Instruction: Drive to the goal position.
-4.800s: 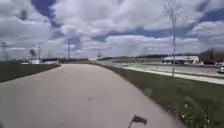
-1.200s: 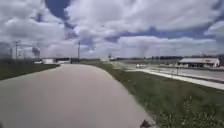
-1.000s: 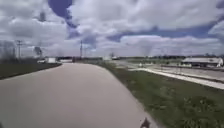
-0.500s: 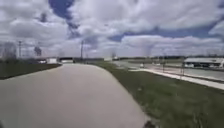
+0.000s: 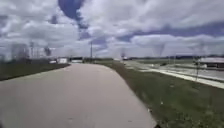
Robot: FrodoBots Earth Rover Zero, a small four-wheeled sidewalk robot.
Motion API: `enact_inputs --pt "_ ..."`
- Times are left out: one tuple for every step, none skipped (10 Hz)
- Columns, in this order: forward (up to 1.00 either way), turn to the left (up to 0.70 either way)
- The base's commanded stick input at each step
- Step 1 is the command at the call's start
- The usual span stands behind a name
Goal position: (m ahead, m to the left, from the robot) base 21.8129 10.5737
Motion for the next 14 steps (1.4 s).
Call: enact_inputs --pt "1.0 0.0" --pt "1.0 0.16" --pt "1.0 0.27" --pt "1.0 0.09" --pt "1.0 0.0" --pt "1.0 0.0" --pt "1.0 0.0" --pt "1.0 0.0" --pt "1.0 0.0" --pt "1.0 0.0" --pt "1.0 0.0" --pt "1.0 0.0" --pt "1.0 0.0" --pt "1.0 0.0"
